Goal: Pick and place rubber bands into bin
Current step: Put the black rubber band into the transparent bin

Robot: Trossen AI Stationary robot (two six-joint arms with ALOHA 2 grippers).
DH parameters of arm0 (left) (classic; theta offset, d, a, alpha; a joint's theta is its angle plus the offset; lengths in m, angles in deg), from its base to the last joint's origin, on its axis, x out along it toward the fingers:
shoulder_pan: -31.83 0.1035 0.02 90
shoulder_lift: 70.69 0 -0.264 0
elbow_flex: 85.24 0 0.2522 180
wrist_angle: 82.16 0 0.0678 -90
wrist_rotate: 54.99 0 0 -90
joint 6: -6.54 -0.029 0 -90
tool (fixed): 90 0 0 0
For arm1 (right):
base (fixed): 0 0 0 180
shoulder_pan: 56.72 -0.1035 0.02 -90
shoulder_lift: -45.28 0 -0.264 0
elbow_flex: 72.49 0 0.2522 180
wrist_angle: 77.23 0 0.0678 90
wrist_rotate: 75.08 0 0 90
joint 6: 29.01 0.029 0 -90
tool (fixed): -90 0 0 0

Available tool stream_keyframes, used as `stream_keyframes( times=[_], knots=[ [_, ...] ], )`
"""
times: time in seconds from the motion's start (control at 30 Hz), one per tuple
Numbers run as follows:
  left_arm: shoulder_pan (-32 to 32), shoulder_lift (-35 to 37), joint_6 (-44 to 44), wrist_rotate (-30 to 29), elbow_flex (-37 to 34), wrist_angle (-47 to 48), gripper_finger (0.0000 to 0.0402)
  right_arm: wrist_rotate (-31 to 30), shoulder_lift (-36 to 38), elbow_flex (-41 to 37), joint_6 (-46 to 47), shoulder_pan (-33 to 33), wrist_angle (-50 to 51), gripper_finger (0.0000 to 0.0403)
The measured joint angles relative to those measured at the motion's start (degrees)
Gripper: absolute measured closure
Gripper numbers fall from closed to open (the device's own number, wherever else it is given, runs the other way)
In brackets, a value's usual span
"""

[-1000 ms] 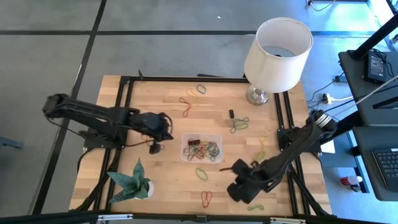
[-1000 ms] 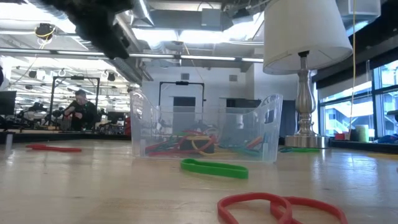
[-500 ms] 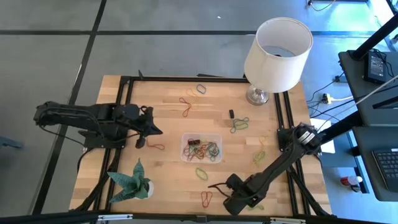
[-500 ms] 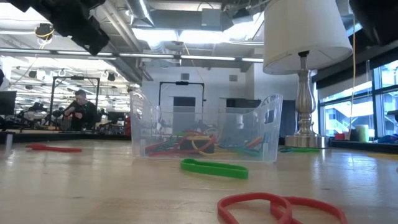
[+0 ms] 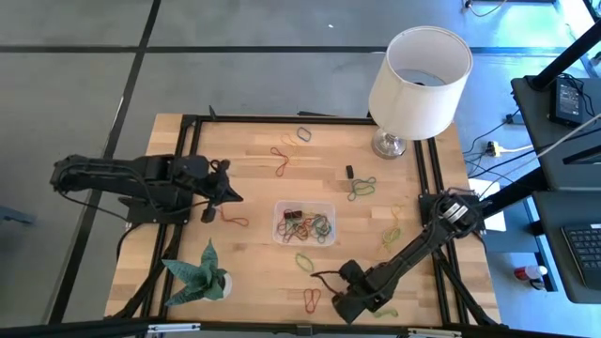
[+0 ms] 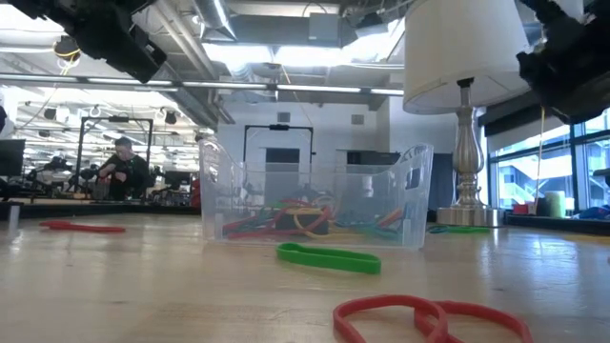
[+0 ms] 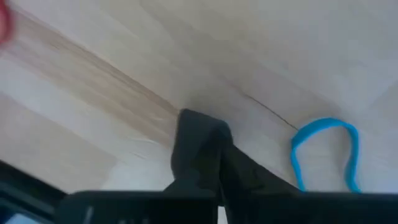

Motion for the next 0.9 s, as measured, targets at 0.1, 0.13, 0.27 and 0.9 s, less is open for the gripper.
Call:
stream_keyframes(
  times=[0.1,0.13,0.27,0.9],
  knots=[
    [1.26,1.09,-0.19,-0.15,0.00,0.54,0.0399,-1.25,1.77,-0.04,2.32,0.07,-0.36,0.0399],
    [1.68,1.57,-0.19,-0.17,0.00,0.61,0.0399,-2.11,2.65,0.12,2.81,0.06,0.20,0.0400],
    [2.70,3.99,-0.61,-0.06,0.02,1.59,0.0400,-6.26,3.83,3.82,3.27,0.07,3.94,0.0401],
    [2.96,9.60,1.08,0.55,0.02,5.27,0.0399,-3.37,4.06,2.86,-0.56,-1.07,4.64,0.0322]
  ],
)
